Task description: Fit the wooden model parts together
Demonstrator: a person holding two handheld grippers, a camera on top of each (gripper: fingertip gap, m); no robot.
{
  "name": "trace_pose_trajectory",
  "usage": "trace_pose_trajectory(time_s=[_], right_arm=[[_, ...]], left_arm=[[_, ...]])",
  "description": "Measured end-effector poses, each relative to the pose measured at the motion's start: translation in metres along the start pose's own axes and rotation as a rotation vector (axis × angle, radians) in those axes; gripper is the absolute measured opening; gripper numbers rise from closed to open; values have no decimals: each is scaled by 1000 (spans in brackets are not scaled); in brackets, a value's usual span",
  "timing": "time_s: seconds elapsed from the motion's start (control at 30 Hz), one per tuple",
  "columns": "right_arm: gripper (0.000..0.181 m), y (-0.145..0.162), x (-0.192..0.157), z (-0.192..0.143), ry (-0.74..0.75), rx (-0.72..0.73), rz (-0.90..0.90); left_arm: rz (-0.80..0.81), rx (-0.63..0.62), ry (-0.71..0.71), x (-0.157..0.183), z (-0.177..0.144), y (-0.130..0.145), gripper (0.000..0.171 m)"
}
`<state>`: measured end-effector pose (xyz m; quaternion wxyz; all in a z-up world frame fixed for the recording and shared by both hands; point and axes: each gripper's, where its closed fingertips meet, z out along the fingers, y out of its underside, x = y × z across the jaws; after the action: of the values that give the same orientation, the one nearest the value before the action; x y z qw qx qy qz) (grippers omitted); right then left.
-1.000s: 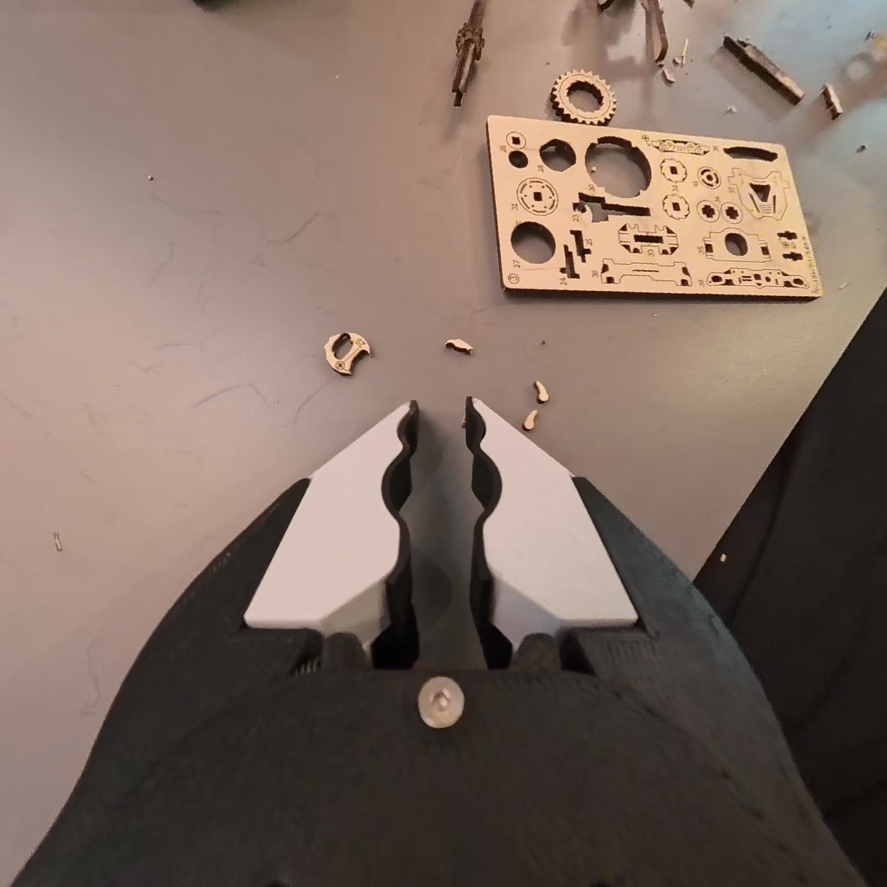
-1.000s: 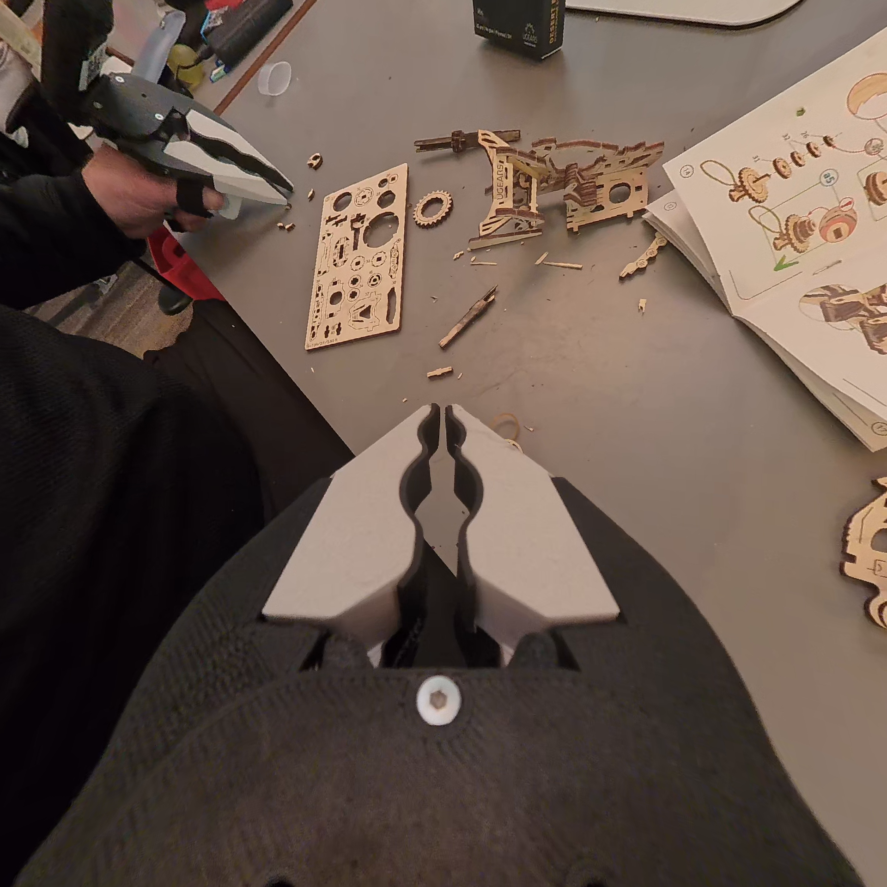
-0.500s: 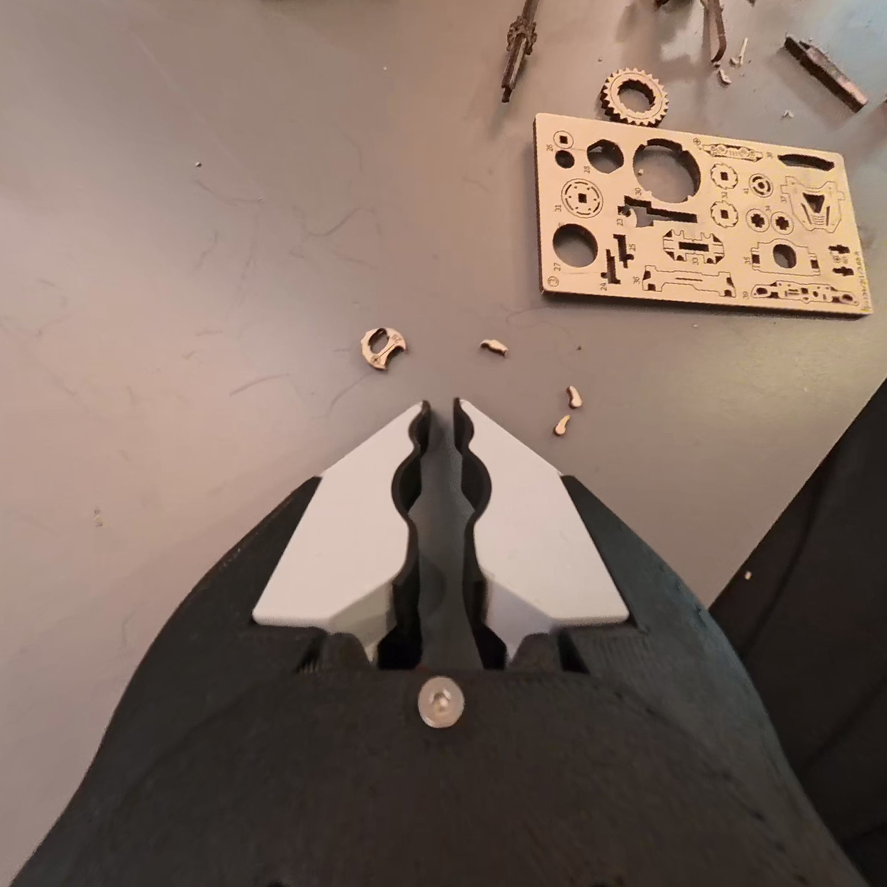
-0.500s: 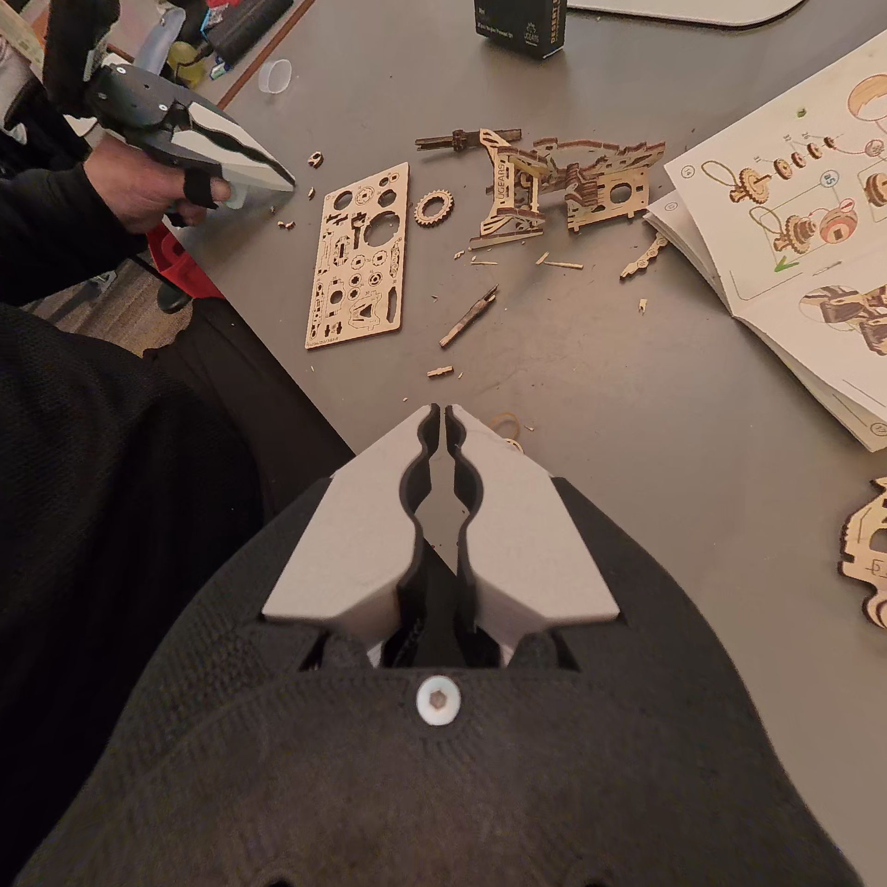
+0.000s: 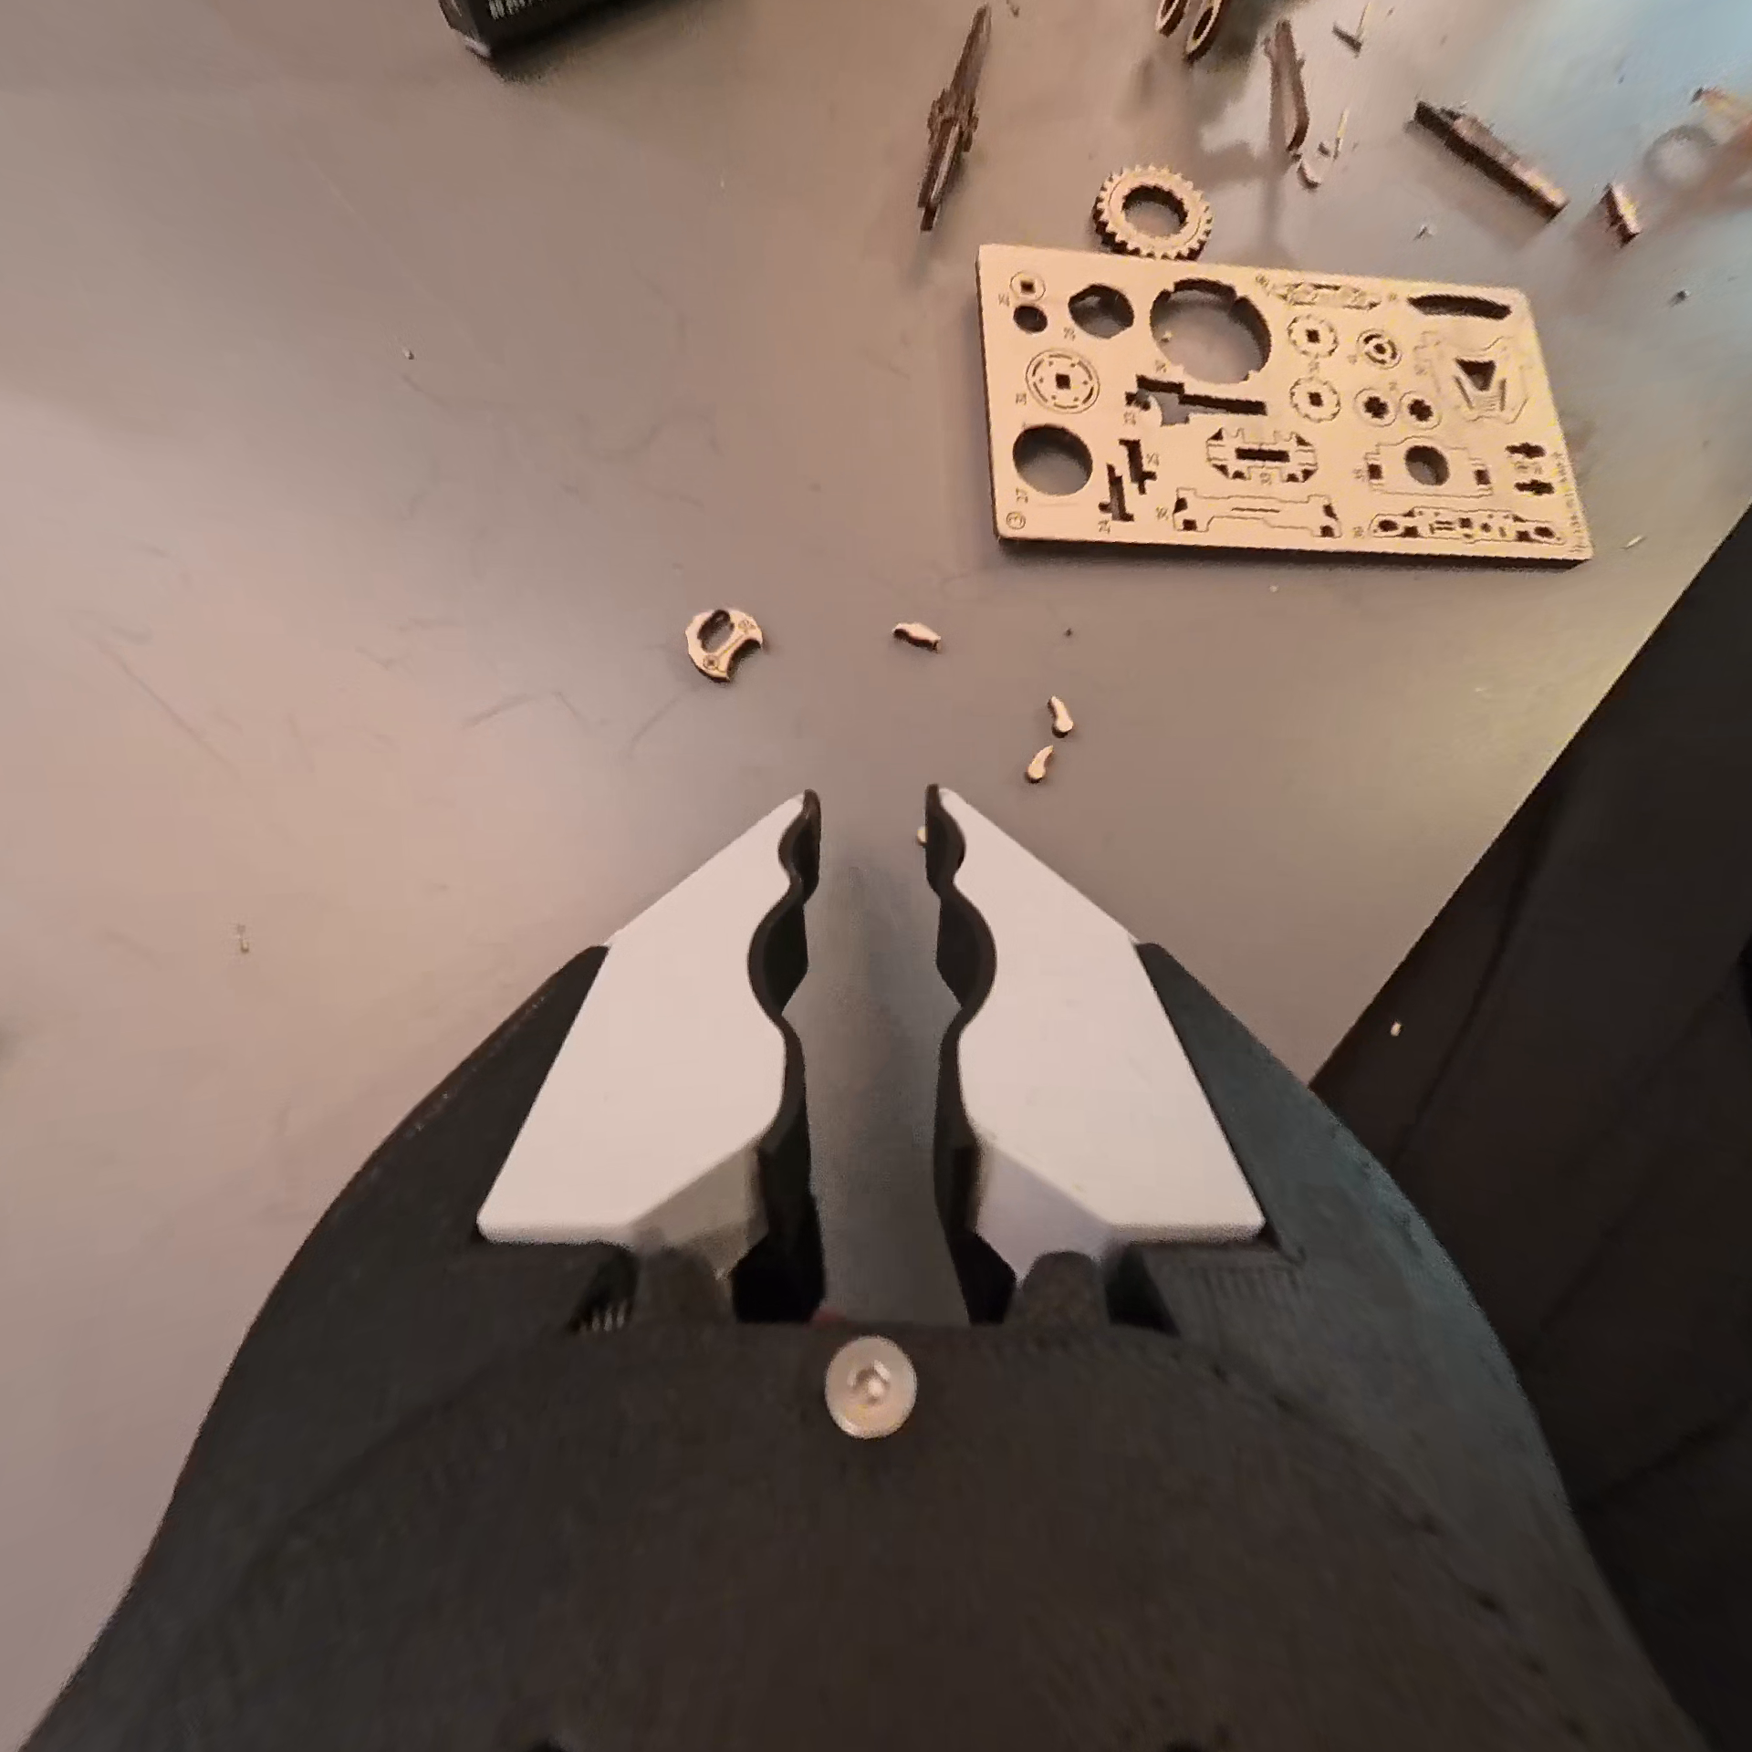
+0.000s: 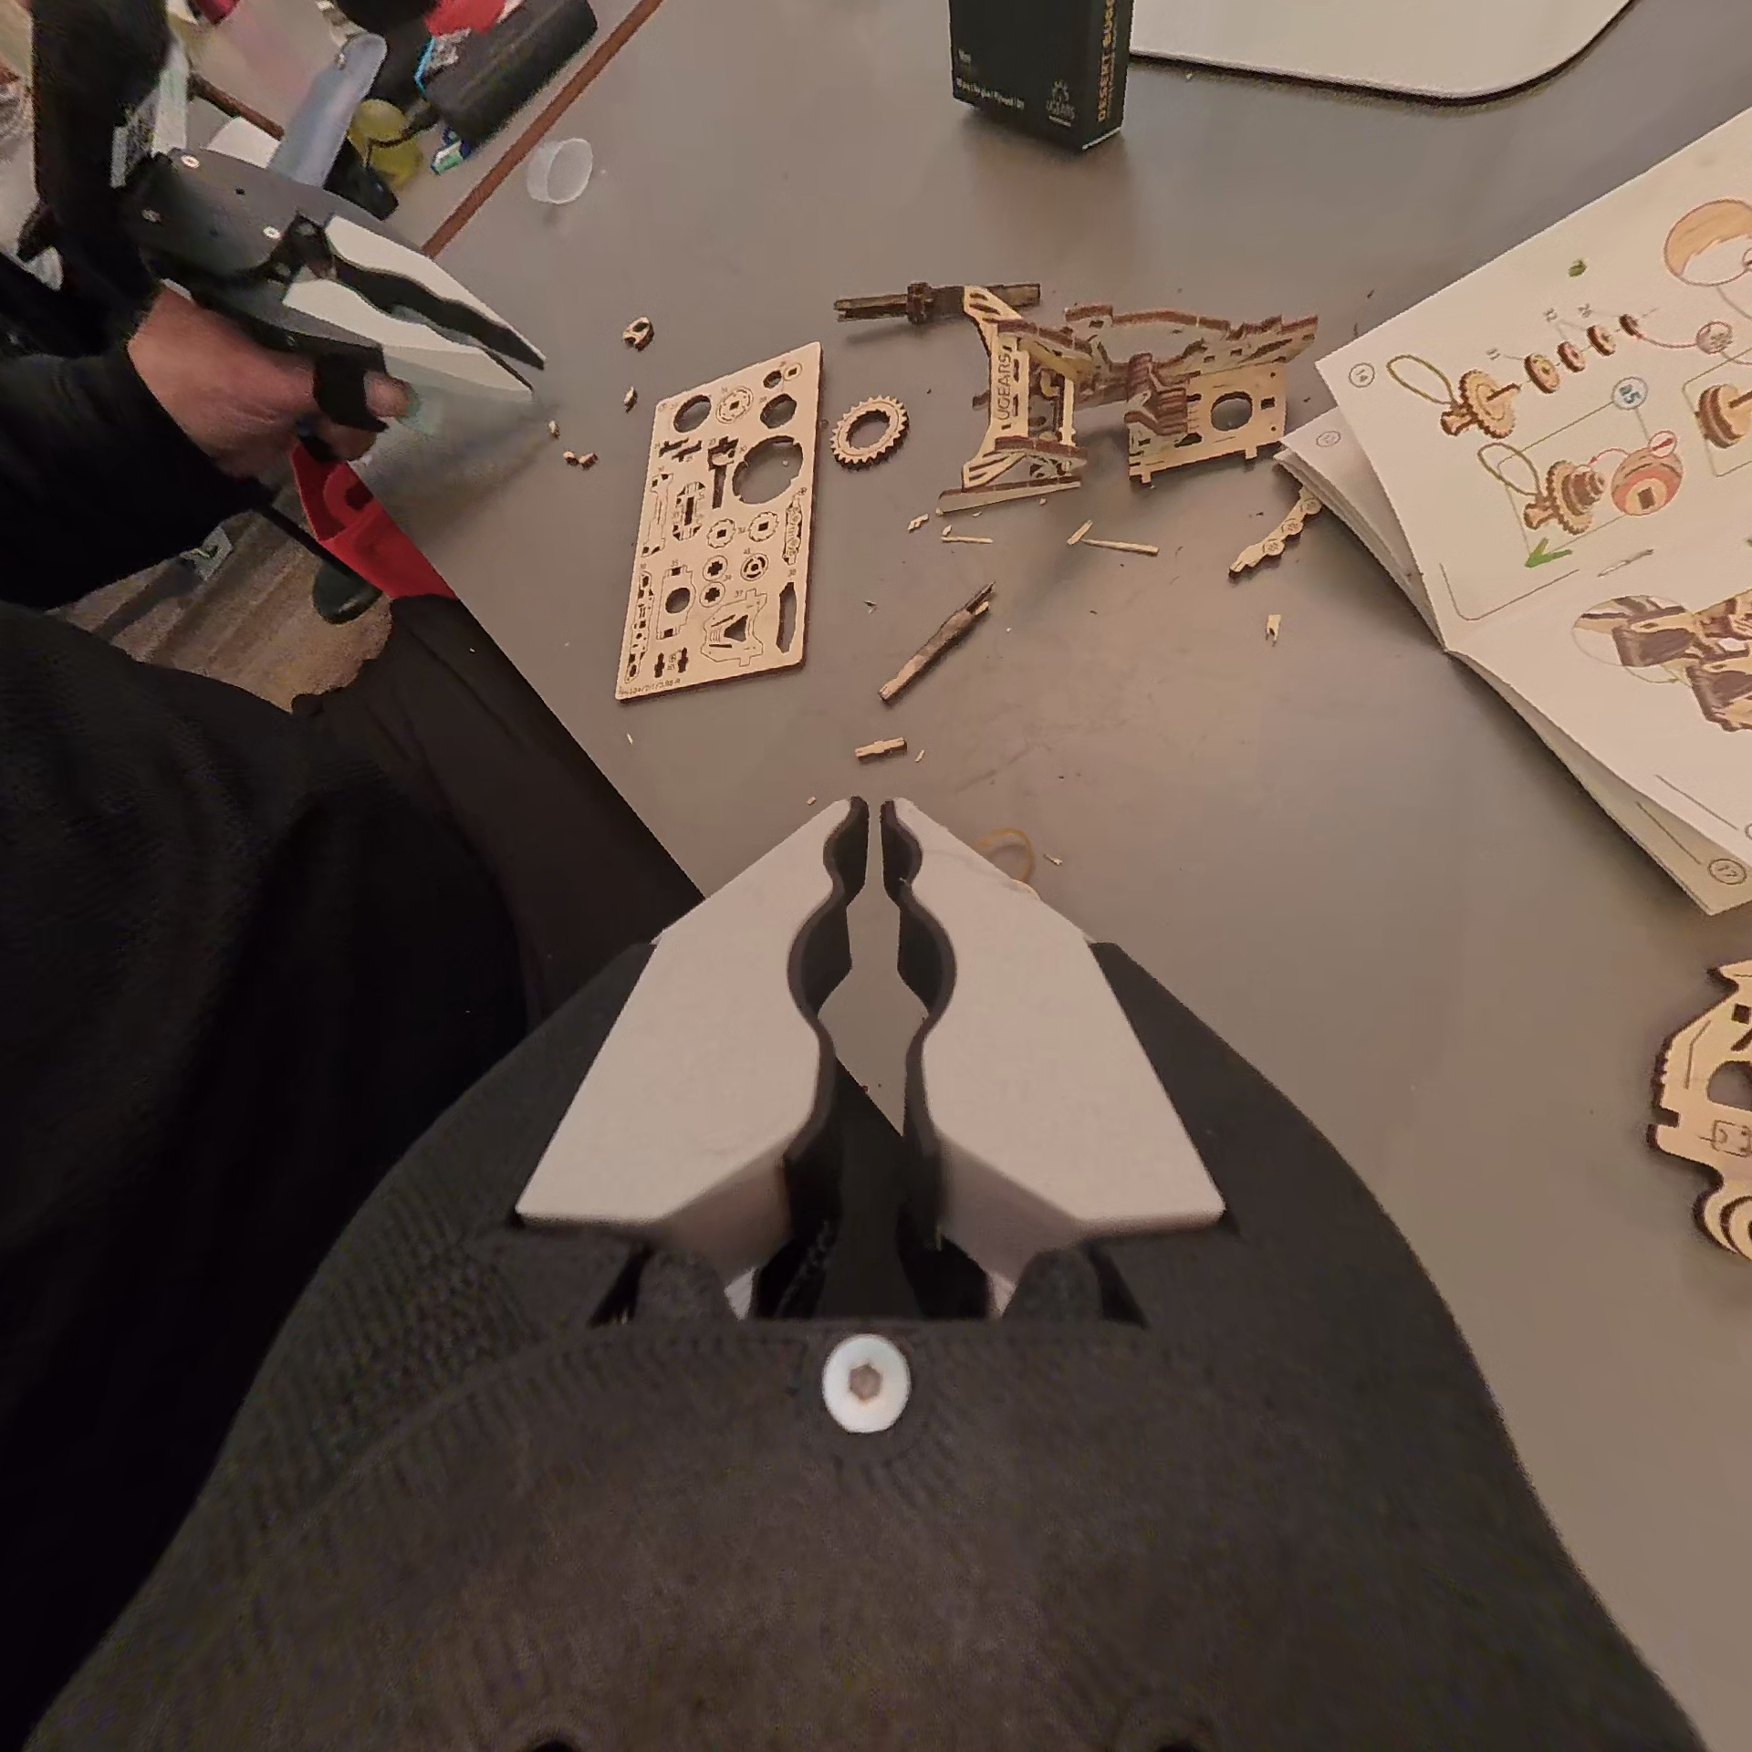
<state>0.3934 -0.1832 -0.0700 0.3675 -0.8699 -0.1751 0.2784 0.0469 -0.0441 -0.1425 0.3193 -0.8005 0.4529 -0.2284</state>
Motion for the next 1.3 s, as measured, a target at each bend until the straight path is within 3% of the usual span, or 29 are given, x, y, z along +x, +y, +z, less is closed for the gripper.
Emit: trace_pose_trajectory(time_s=[0.3, 0.5, 0.87, 1.13, 1.3], right_arm=[[6, -14, -7, -5, 58, 29, -84], [10, -6, -7, -6, 152, -12, -152], [12, 11, -28, -12, 150, -7, -151], [11, 18, -28, -23, 159, 9, -139], [11, 26, -22, -35, 173, 31, -106]], left_arm=[[95, 65, 7, 28, -11, -28, 28], [134, 102, 44, 49, -2, -50, 30], [322, 17, 60, 76, 73, -106, 41], [356, -148, 93, 83, 135, -110, 47], [352, -129, 59, 77, 143, -120, 44]])
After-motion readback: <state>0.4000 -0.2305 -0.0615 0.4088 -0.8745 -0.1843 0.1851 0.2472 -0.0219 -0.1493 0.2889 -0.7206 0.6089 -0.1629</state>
